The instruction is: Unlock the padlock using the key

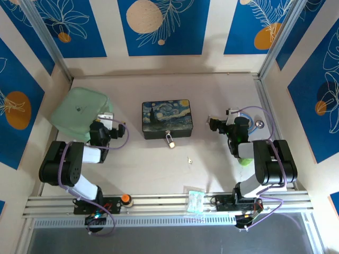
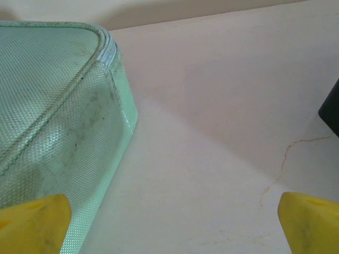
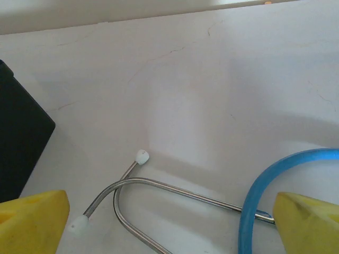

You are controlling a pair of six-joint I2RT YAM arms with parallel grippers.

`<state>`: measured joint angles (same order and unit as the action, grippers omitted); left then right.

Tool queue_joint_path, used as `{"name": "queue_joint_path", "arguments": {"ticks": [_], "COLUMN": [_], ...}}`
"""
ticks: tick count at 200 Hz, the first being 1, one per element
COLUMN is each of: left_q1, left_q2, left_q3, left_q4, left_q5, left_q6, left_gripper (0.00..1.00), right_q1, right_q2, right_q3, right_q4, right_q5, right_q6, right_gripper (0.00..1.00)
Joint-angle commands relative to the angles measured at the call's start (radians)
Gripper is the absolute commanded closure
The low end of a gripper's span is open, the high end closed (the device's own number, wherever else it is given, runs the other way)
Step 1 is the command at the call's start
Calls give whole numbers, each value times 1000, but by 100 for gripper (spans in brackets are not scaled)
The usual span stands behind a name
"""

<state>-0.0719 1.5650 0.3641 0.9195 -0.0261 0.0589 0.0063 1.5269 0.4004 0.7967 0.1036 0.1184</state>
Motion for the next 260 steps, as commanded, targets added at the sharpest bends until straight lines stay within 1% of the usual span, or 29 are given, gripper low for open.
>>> {"name": "queue_joint_path", "arguments": {"ticks": [1,100,112,126,249,260], "left_q1": [4,4,4,4,4,4], "left_q2": [-2,-2,-2,0,-2,-3], "left_q3": [13,13,9,-3,-3,-4], "left_q4": [13,15,25,48,47,50], "left_q5": [19,19,-49,-91,-90,-90], "left_q6": [1,-1,-22,-36,-37,-37], "left_gripper": [1,0,0,0,1,1], "right_q1": [-5,-5,-5,-5,-6,-6], "right_q2": [-5,-5,-6,-6,-7,-8], "right_q3": [19,19,19,18,17,18], "right_q4": [10,10,11,10,12,9], "right_q5": [-13,-14,-13,-14,-15,-34], "right_q6": [-21,-21,-20,-20,-20,-27], "right_gripper": [1,1,1,1,1,1]}}
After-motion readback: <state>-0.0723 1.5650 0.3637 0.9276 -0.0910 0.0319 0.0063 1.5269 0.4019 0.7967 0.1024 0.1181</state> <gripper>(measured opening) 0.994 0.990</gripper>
